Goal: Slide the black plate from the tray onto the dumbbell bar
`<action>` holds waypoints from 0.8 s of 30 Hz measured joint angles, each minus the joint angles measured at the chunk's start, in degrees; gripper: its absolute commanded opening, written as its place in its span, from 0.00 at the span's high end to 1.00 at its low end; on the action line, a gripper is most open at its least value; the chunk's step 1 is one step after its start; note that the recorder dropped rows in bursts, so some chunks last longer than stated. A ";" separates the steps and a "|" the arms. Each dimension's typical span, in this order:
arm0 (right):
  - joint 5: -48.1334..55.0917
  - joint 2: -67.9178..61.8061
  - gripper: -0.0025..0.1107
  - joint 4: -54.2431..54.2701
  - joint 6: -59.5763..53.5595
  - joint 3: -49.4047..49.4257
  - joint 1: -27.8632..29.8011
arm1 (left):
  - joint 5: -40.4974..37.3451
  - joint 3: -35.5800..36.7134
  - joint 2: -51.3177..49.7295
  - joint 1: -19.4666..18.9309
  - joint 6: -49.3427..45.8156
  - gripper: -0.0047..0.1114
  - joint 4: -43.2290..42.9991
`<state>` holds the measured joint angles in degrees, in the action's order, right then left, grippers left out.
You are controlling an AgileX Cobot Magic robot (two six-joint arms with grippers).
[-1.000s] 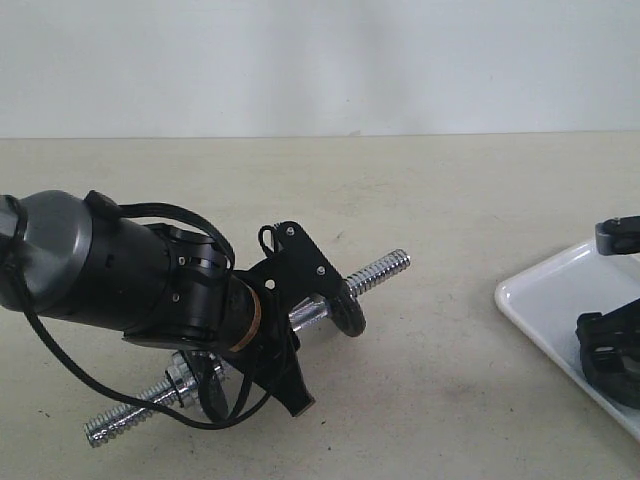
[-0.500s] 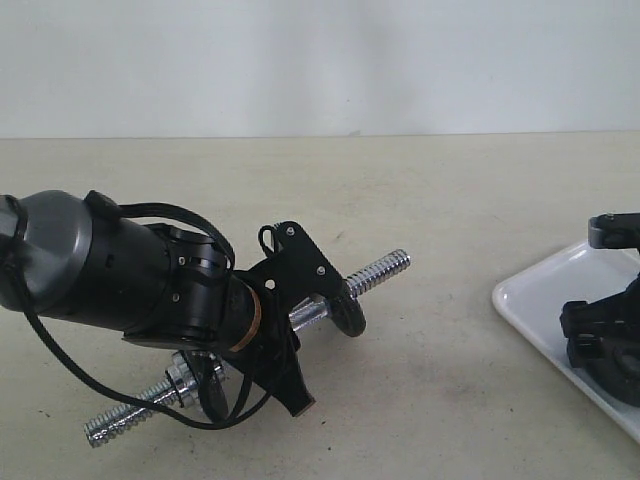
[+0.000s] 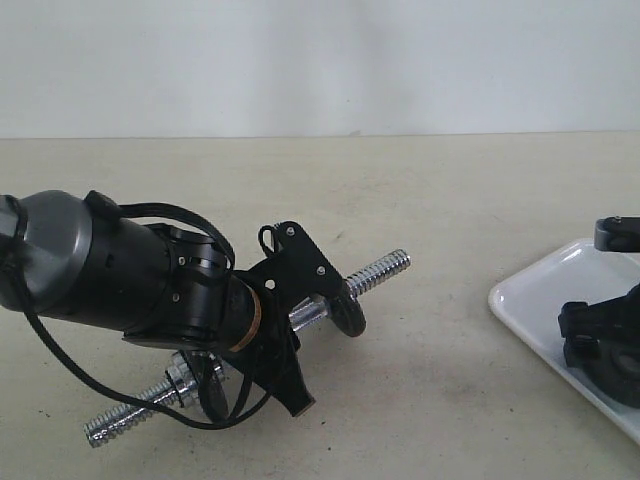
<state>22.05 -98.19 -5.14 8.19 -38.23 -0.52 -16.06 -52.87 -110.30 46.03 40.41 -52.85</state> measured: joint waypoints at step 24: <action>-5.08 0.41 0.74 1.40 -0.10 2.14 0.00 | 0.02 0.00 0.00 0.00 0.00 0.92 0.11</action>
<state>16.96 -97.77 -3.74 8.09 -36.09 -0.52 -16.03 -52.87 -110.30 46.03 40.41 -52.74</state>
